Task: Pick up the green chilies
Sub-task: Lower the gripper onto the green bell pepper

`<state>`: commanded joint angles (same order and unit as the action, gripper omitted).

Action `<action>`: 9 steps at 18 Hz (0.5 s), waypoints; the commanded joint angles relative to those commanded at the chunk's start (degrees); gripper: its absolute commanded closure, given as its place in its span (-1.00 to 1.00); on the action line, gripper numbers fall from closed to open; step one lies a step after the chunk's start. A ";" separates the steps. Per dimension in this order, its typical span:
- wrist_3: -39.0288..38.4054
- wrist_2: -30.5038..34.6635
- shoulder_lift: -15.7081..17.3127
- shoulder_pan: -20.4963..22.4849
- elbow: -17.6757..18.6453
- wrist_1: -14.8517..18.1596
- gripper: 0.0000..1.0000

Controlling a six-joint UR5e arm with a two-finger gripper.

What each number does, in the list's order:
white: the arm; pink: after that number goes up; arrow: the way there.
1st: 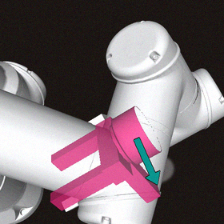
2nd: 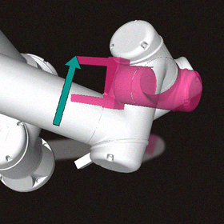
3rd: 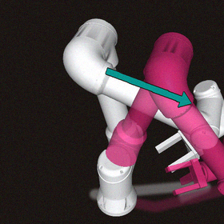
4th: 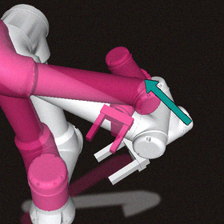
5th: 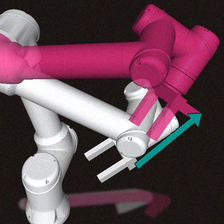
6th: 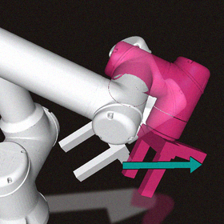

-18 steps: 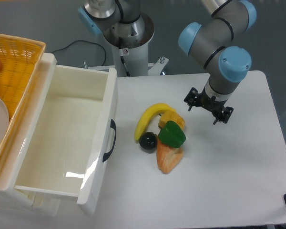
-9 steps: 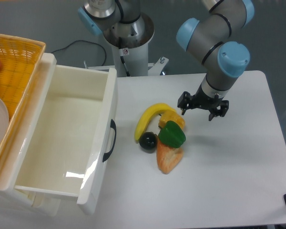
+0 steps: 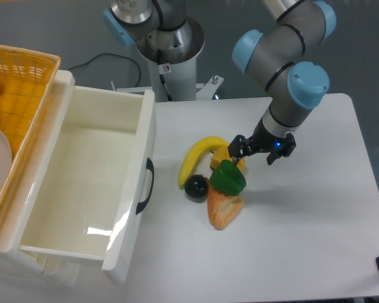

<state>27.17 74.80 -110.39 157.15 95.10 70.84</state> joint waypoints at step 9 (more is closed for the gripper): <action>-6.15 -2.99 -1.06 -0.44 0.35 0.00 -1.00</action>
<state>21.02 71.81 -111.44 156.71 95.45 70.84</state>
